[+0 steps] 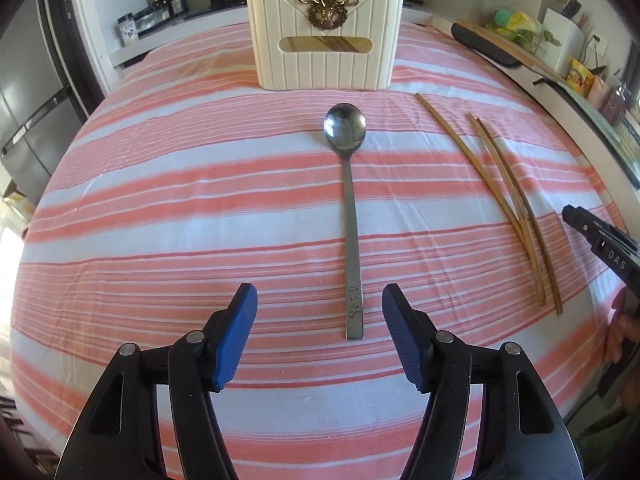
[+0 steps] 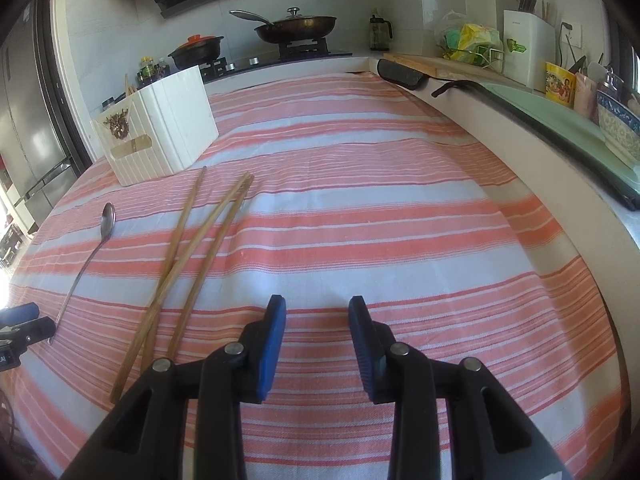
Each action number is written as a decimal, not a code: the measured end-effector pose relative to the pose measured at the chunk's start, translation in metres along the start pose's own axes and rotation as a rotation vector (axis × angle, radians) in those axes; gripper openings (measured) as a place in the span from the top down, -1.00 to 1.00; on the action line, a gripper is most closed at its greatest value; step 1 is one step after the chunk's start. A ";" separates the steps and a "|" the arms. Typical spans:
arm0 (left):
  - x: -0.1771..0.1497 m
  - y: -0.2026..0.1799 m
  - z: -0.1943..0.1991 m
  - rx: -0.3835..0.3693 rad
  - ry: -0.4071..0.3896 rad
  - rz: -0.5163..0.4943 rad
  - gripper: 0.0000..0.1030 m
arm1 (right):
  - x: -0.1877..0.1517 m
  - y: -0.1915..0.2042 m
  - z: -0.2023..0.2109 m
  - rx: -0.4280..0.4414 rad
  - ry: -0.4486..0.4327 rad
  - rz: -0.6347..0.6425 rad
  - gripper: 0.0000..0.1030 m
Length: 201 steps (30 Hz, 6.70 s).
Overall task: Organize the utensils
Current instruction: 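Grasp a chopstick with the right gripper and lay it apart, then lower the left gripper to the spoon bowl and close on it, then lift the spoon toward the caddy with the left gripper while the right gripper carries a chopstick upright, then open both grippers to drop the spoon and chopstick into the caddy, then grasp a chopstick from the pair with the right gripper and lay it apart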
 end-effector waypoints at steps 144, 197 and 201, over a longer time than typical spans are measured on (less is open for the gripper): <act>0.306 0.101 -0.003 -0.113 -0.278 0.081 0.28 | 0.289 0.233 -0.050 0.321 0.004 0.327 0.89; 0.019 -0.009 0.037 -0.193 -0.122 0.028 -0.79 | 0.031 0.042 -0.017 0.188 0.206 -0.100 0.87; 0.057 -0.049 0.015 -0.214 -0.133 -0.008 -0.79 | 0.036 0.020 -0.005 0.008 0.113 0.016 0.87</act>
Point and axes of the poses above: each gripper's, at about its wrist camera, not at the fingertips, and z roughly against the way its jaws point, y to its left, x to its top, the point moved 3 cm from there along -z, roughly the way its jaws point, and after that the axes turned 6 degrees about -z, right-handed, at the moved point
